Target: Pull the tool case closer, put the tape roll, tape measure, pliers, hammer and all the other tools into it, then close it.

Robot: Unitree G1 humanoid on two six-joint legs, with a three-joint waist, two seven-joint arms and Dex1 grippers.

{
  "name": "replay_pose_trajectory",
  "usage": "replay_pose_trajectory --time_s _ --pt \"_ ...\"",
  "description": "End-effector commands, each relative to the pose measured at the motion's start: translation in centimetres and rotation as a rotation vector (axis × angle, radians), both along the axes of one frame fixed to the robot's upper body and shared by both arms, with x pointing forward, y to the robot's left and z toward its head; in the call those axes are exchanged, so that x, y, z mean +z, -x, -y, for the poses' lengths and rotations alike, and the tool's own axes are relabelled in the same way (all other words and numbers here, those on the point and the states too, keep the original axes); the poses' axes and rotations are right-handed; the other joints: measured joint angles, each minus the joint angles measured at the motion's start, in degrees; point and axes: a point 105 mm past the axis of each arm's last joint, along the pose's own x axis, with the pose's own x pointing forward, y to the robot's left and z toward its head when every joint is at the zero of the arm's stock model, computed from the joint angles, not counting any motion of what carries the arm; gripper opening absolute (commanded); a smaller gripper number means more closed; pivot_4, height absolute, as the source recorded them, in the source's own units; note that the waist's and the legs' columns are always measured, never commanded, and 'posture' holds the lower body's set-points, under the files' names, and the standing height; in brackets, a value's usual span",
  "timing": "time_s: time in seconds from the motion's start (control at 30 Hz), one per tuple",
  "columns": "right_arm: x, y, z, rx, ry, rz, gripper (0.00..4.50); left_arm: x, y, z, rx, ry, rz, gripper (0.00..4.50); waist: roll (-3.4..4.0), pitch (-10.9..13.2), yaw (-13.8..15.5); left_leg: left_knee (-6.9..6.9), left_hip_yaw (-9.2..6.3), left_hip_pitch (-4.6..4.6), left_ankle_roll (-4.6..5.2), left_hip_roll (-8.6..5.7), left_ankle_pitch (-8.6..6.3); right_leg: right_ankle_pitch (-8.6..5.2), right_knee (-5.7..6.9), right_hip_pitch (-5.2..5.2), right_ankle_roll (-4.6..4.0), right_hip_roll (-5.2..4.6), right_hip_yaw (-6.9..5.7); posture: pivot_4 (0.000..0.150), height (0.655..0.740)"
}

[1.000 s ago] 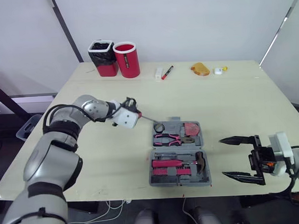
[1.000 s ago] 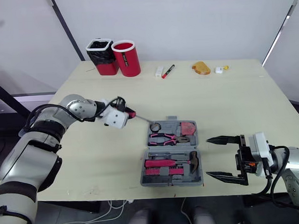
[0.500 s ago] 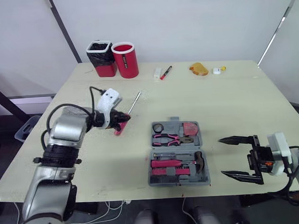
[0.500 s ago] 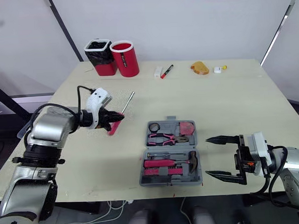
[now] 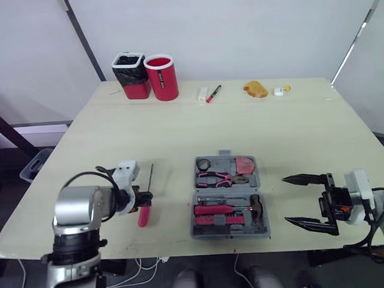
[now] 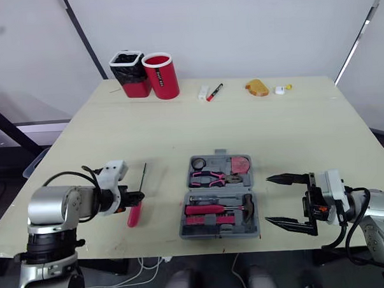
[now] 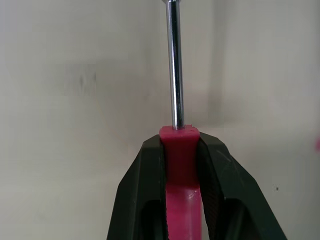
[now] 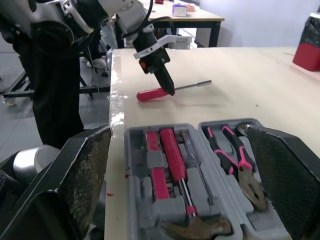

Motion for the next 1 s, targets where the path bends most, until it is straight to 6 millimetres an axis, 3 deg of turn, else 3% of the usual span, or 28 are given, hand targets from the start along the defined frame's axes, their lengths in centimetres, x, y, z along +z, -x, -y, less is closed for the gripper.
replay_pose_trajectory --time_s 0.03,0.07,0.1,0.2,0.23,0.47,0.63,0.77,0.83,0.9,0.97,1.0 --pt "1.0 0.2 -0.2 0.011 -0.012 0.048 4.5 -0.2 0.6 0.2 0.02 -0.042 0.017 2.11 0.01 -0.01 -0.09 0.0 0.03 0.02 0.0 0.0 0.0 0.0 0.0 0.0 0.0 -0.01 0.02 0.15 0.74" --pt "1.0 0.2 -0.2 0.011 -0.012 0.048 4.5 -0.3 0.7 0.2 0.023 -0.051 0.016 2.69 0.0 -0.01 -0.11 0.0 0.03 0.02 0.0 0.0 0.0 0.0 0.0 0.0 0.0 0.0 0.03 0.15 0.74" --pt "1.0 0.3 -0.2 0.01 -0.011 0.048 4.5 -0.4 0.8 0.1 0.026 -0.065 0.018 2.84 0.01 -0.02 -0.11 -0.01 0.02 0.03 0.0 0.0 0.0 0.0 0.0 0.0 0.0 0.0 0.02 0.15 0.74" --pt "1.0 0.3 -0.1 0.007 -0.011 0.047 4.5 -0.8 1.3 0.1 0.054 -0.052 0.021 4.41 0.07 -0.05 -0.32 -0.01 0.02 0.05 0.0 -0.01 0.0 0.0 0.02 0.0 -0.01 0.02 0.03 0.15 0.74" --pt "1.0 0.3 0.0 0.005 -0.01 0.047 4.5 -1.0 1.7 0.0 0.06 -0.072 0.03 4.49 0.08 -0.06 -0.5 -0.01 0.04 0.07 0.0 -0.01 0.0 0.0 0.03 0.0 -0.01 0.01 0.05 0.15 0.74" --pt "0.9 0.4 0.1 -0.002 -0.008 0.043 4.5 -1.9 2.5 0.4 0.023 -0.121 0.268 4.49 0.17 -0.12 -0.55 -0.1 0.19 0.19 -0.01 0.03 -0.01 -0.01 0.03 0.0 -0.03 -0.02 0.23 0.15 0.74" --pt "1.0 0.3 0.0 -0.004 -0.011 0.043 4.5 -2.7 1.6 1.2 -0.008 -0.127 0.422 4.49 0.22 -0.16 0.06 -0.07 0.25 0.18 0.0 -0.01 0.0 -0.07 -0.01 0.01 -0.14 -0.05 0.25 0.15 0.74" --pt "1.0 0.3 0.0 -0.008 -0.012 0.046 4.5 -3.6 0.5 0.6 0.026 -0.16 0.468 4.49 0.24 -0.18 0.69 -0.06 0.34 0.17 0.0 -0.04 -0.01 -0.06 -0.03 0.01 -0.12 -0.02 0.25 0.15 0.74" --pt "1.1 0.1 0.0 -0.008 -0.013 0.047 4.5 -3.9 0.2 1.3 0.021 -0.13 0.469 4.49 0.25 -0.19 0.73 -0.06 0.38 0.16 0.01 -0.03 -0.01 -0.01 -0.04 0.01 -0.03 0.01 0.23 0.15 0.74" --pt "1.2 -0.1 0.1 -0.01 -0.012 0.048 4.5 -4.1 0.1 1.5 0.025 -0.119 0.463 3.96 0.28 -0.21 0.78 -0.06 0.37 0.16 0.01 -0.03 -0.01 -0.01 -0.04 0.01 -0.02 0.01 0.23 0.15 0.74" --pt "1.3 -0.2 0.1 -0.01 -0.011 0.05 4.5 -4.3 -0.1 1.3 0.034 -0.114 0.46 2.95 0.33 -0.25 0.75 -0.06 0.38 0.16 0.01 -0.03 -0.01 0.0 -0.04 0.01 -0.02 0.01 0.23 0.15 0.74" --pt "1.3 -0.3 0.1 -0.01 -0.011 0.051 4.5 -4.3 -0.1 1.4 0.028 -0.113 0.464 2.65 0.37 -0.27 0.75 -0.06 0.38 0.16 0.01 -0.03 -0.01 0.0 -0.04 0.02 -0.01 0.01 0.23 0.15 0.74"
